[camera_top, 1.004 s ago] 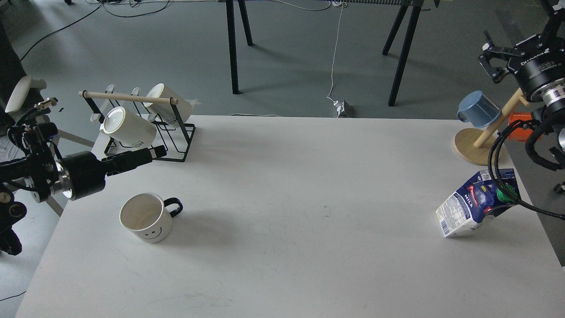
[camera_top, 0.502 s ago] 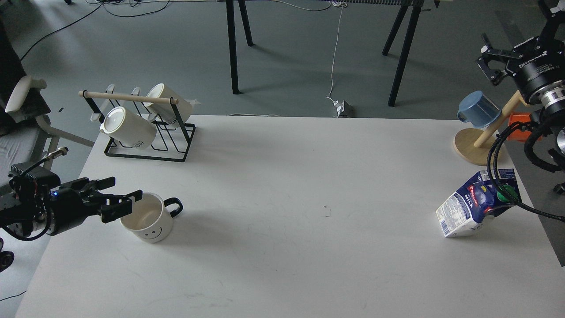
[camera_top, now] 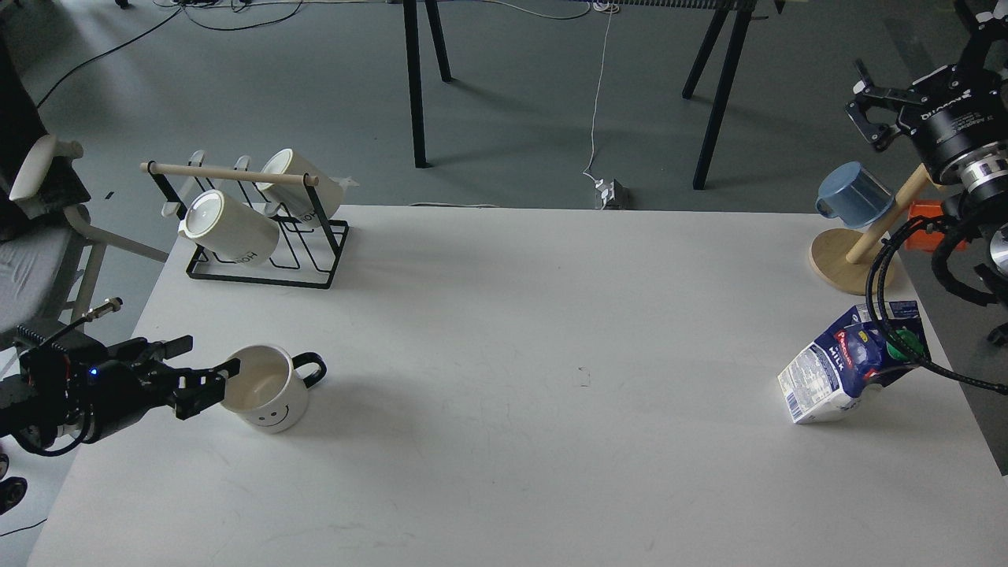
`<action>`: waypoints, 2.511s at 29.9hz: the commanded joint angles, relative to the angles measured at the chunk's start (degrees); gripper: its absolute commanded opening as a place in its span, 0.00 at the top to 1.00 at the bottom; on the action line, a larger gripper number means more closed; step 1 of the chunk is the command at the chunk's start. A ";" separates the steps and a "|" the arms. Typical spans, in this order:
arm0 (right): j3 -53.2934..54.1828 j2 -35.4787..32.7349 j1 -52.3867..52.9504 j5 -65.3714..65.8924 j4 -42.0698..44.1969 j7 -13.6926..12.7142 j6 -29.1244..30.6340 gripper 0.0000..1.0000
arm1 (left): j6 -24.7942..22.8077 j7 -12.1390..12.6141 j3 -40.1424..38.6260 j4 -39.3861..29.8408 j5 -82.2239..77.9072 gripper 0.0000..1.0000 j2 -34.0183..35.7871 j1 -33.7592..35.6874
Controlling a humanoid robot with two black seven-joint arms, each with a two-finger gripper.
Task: Place cup and milk with both arms
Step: 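Grasp the white mug rim with the left gripper, then carry the white mug toward the table center and set it down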
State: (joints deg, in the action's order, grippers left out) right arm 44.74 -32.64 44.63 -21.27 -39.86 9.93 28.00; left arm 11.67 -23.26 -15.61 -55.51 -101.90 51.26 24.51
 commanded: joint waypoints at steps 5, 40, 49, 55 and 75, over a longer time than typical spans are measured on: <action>-0.09 0.21 0.11 0.09 0.04 0.00 0.00 0.01 | 0.02 -0.39 0.14 0.49 -0.14 0.49 -0.29 0.01; -0.35 -0.41 0.19 0.09 0.13 -0.17 0.00 0.01 | -6.73 -3.90 1.28 -11.53 -4.19 0.93 -0.20 10.37; -0.88 -4.01 3.70 0.09 -1.18 -0.26 0.00 0.01 | -22.73 -0.05 -0.91 -20.87 -4.18 0.93 -7.73 20.57; -3.16 -4.10 6.43 0.09 -1.19 -0.17 0.00 0.01 | -27.58 9.36 -0.57 -18.06 -7.16 0.92 -23.38 20.75; -11.51 -5.68 13.29 0.44 -0.84 -0.09 0.00 0.01 | -31.53 12.01 0.14 -7.68 -23.10 0.89 -43.88 17.85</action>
State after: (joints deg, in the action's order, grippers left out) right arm 33.74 -38.37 57.26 -20.84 -40.89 9.78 28.00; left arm -19.78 -11.22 -15.54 -63.69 -125.00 7.72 42.47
